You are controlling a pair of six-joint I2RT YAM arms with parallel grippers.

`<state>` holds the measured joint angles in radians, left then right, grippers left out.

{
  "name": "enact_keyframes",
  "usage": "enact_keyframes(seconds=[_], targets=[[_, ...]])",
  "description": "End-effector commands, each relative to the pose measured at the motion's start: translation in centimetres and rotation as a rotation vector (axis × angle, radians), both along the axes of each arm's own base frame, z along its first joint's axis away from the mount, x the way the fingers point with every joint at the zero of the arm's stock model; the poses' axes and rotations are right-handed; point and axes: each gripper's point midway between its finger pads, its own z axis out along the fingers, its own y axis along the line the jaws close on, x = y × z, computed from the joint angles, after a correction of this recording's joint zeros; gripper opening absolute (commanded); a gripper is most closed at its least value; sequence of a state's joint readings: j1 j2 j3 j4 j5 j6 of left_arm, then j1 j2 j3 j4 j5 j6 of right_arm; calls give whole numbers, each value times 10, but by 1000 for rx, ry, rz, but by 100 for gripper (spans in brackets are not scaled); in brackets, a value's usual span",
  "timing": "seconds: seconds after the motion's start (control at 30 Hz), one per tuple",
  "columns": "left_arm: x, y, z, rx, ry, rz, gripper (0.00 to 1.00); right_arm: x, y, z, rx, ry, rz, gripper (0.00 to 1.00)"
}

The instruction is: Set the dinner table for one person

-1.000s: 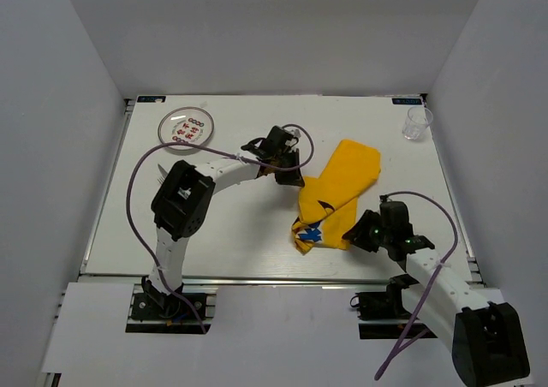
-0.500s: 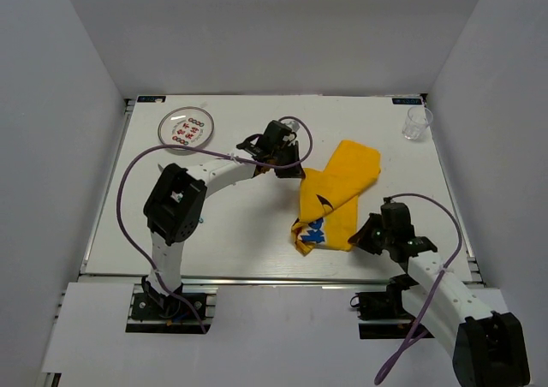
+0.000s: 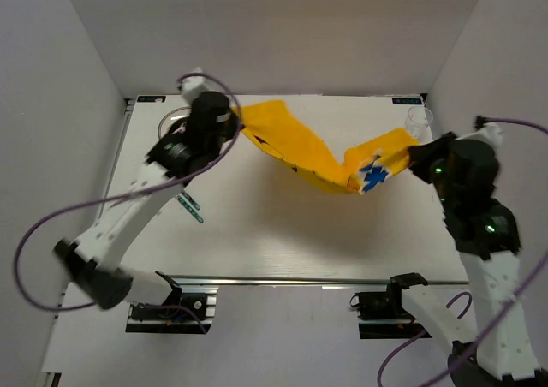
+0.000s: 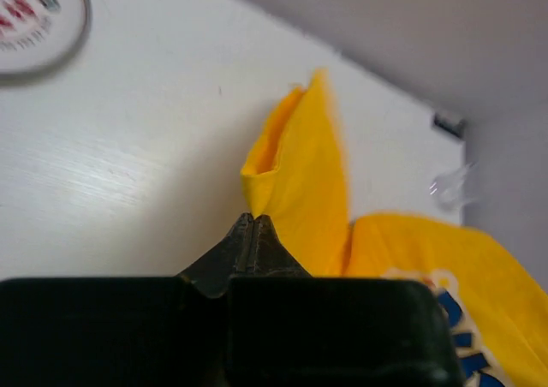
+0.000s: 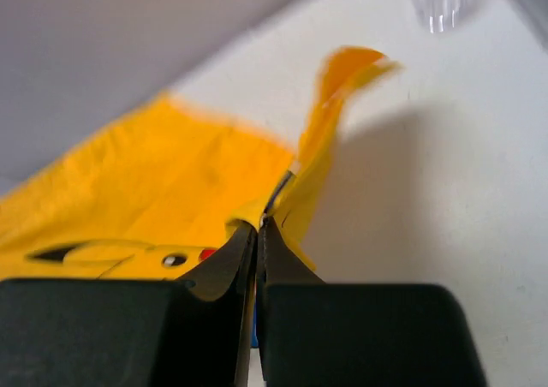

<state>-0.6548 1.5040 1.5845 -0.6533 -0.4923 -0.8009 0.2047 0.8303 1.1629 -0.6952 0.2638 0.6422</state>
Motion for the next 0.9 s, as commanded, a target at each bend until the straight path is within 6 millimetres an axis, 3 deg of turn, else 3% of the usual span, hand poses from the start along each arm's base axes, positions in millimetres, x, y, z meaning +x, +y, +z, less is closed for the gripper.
enact_keyframes(seconds=[0.0,0.1,0.2,0.33,0.5,0.57,0.6,0.63,0.7,0.73,0.8,0.83,0.87], targets=[[-58,79,99,-65,-264,145,0,-57,-37,88,-68,-176,-99,0],[-89,82,115,-158,-311,49,0,-60,-21,90,-84,-141,13,0],[-97,76,116,-199,-293,-2,0,-53,-10,84,-84,-135,74,0],[-96,74,121,-204,-286,-1,0,-34,-4,93,-103,-145,99,0],[-61,65,126,-135,-272,56,0,22,13,94,-127,-111,154,0],[-45,57,128,-103,-282,48,0,39,22,106,-126,-136,188,0],[-29,51,135,-94,-285,57,0,57,25,98,-132,-105,193,0],[-18,52,138,-59,-292,59,0,64,26,109,-136,-128,198,0],[11,43,152,-35,-309,47,0,92,27,103,-143,-100,200,0],[20,40,158,-33,-319,39,0,98,27,113,-149,-123,198,0],[38,36,167,-22,-336,16,0,121,21,111,-154,-110,182,0],[53,31,180,-31,-367,13,0,126,16,129,-161,-155,177,0],[58,28,186,-26,-394,5,0,140,13,124,-163,-143,175,0]])
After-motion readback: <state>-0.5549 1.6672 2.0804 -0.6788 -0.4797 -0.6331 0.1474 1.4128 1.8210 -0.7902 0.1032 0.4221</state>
